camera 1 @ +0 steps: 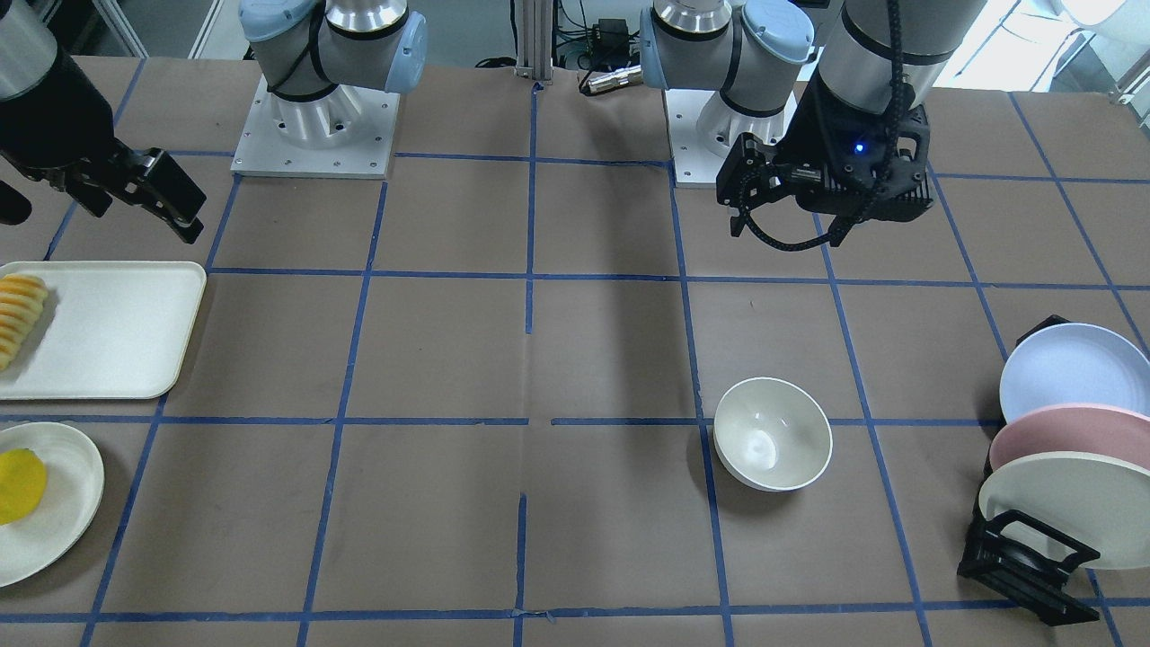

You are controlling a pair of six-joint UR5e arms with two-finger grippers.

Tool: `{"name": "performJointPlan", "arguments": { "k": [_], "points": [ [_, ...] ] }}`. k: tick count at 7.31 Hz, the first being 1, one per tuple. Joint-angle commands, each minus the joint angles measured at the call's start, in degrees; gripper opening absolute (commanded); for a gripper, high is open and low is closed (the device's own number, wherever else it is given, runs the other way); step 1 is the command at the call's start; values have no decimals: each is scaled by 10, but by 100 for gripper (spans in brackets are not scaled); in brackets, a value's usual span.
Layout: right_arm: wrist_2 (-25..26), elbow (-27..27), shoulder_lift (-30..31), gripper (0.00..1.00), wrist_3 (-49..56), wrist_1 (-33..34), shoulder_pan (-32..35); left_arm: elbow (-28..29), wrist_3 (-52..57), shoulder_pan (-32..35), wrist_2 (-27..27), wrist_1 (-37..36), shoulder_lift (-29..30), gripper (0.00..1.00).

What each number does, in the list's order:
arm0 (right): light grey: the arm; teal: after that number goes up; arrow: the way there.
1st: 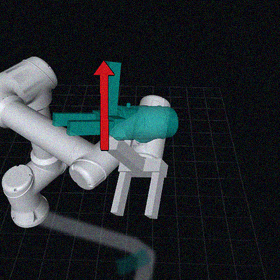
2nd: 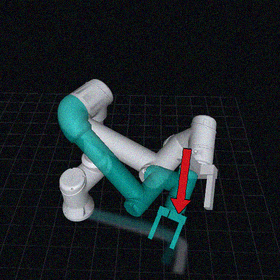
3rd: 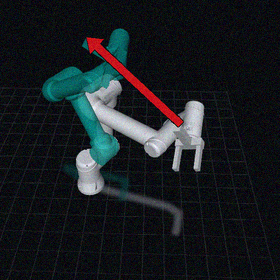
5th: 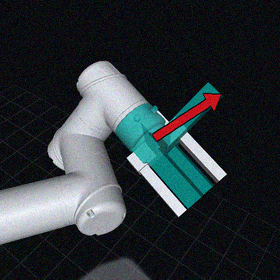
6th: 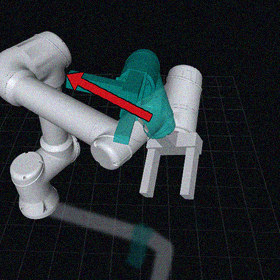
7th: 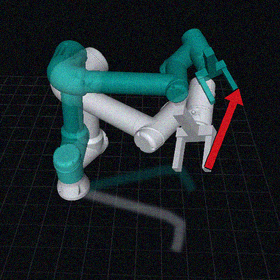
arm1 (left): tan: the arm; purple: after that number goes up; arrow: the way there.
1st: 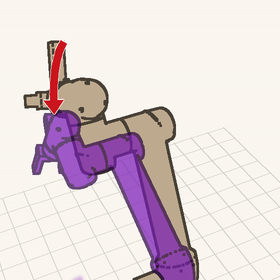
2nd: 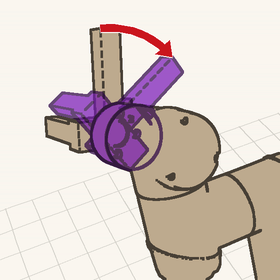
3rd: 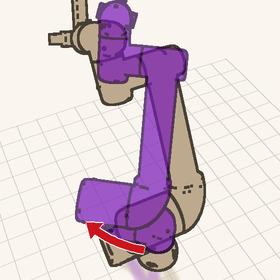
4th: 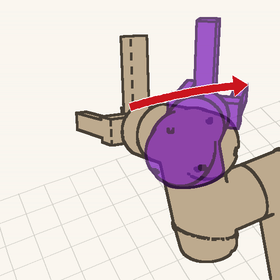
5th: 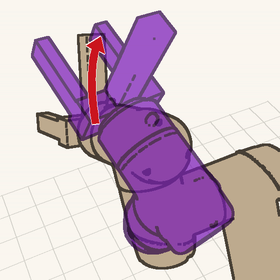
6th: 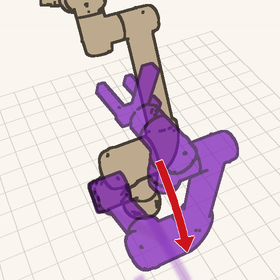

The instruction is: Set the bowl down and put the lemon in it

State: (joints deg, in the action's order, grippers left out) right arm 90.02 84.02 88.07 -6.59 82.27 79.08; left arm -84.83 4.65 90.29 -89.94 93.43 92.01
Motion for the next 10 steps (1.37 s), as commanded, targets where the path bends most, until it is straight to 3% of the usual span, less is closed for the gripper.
{"name": "performJointPlan", "arguments": {
  "k": [1,6,8,9,10],
  "points": [
    [0,0,-17,100,10,3,-9,0,-12,0,-1,3,-2,100],
    [-1,-1,-100,100,180,63,-147,-1,-6,-10,-1,2,3,100],
    [-2,0,-142,100,270,142,-193,-2,3,-16,0,-4,19,100],
    [-5,-1,-164,100,316,171,-218,-19,16,-26,0,-24,47,100],
    [-11,-1,-184,100,345,195,-235,-56,19,-34,-2,-113,75,100]
  ]
}}
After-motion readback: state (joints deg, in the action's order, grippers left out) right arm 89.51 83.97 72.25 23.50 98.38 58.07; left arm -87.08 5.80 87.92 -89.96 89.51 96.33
